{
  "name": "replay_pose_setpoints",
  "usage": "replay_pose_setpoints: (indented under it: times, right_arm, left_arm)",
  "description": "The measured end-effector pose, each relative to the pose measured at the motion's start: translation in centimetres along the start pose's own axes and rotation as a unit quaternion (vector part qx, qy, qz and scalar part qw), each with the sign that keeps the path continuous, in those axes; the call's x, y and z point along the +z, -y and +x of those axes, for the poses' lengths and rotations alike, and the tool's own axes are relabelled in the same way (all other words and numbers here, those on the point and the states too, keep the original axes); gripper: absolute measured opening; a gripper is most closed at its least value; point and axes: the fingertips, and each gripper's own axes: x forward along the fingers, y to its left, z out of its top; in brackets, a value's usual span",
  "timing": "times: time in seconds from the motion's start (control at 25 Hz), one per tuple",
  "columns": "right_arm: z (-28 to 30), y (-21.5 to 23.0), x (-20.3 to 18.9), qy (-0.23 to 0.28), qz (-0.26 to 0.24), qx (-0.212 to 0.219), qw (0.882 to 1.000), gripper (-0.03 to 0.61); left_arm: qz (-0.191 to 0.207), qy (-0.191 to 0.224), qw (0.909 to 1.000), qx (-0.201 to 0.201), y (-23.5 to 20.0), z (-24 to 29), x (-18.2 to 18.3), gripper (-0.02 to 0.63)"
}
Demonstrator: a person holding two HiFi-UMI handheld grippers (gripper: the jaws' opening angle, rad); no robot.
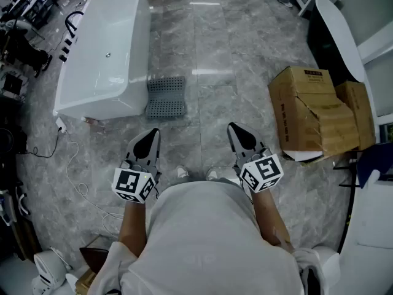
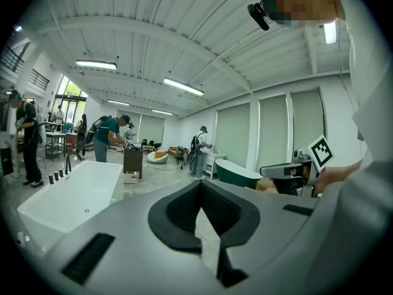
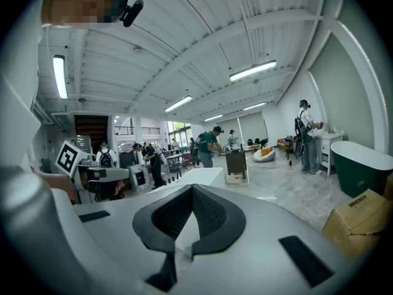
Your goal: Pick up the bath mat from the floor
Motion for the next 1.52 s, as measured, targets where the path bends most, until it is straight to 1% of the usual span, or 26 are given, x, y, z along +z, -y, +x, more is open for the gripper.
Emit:
replay_pose_setpoints:
  times: [0.12,0.28,0.48,0.64,0.76,0.84,1.0,1.16,1.32,1.4,1.52]
  right_arm:
    - [1.4,-0.6,0.2,-0.002,-0.002,0.002,1.0,0.026]
    - [3.3,-1.6,0.3,-0.007,-0.01,0.005,1.0,0.026]
    - [6.0,-2.5,0.9,0.002,0.0,-0.007,1.0,0.026]
    - [7.8,-3.0,0.1,-0.016,-0.014,-0.01,1.0,0.026]
    - [9.2,-2.5,-0.3,-0.019,0.004,-0.017,1.0,0.026]
    - [10.2,-1.5,-0.7,-0.021,0.018,-0.016,0.999,0.026]
    - [13.6,1.1,-1.4,-0.036,0.02,0.003,0.999,0.026]
    - [18.1,5.3,-0.7,-0.044,0.029,0.023,0.998,0.026]
    - [22.6,9.1,0.2,-0.064,0.02,0.052,0.996,0.026]
    - [24.9,10.8,0.8,-0.072,0.02,0.069,0.995,0.026]
    - [28.1,12.9,1.2,-0.085,0.021,0.099,0.991,0.026]
  left_arm:
    - [-0.013,0.013,0.9998,0.008,-1.7,-0.3,0.2,0.015]
    - [-0.017,0.014,0.9997,0.012,-4.0,-0.5,-0.1,0.015]
    - [-0.025,0.02,0.9993,0.021,-8.0,-1.0,-0.2,0.015]
    - [-0.032,0.001,0.9992,0.024,-10.7,-1.3,-1.7,0.015]
    - [-0.04,-0.019,0.9985,0.032,-12.5,-1.1,-3.1,0.015]
    - [-0.045,-0.027,0.9979,0.038,-13.1,-0.3,-3.6,0.015]
    - [-0.051,-0.042,0.9962,0.057,-14.6,2.9,-4.6,0.015]
    - [-0.059,-0.058,0.9937,0.075,-16.0,7.6,-4.9,0.015]
    - [-0.059,-0.083,0.9905,0.092,-17.2,12.1,-4.6,0.015]
    - [-0.064,-0.085,0.9882,0.11,-18.1,13.9,-4.0,0.015]
    - [-0.078,-0.088,0.9819,0.149,-19.4,15.9,-3.7,0.015]
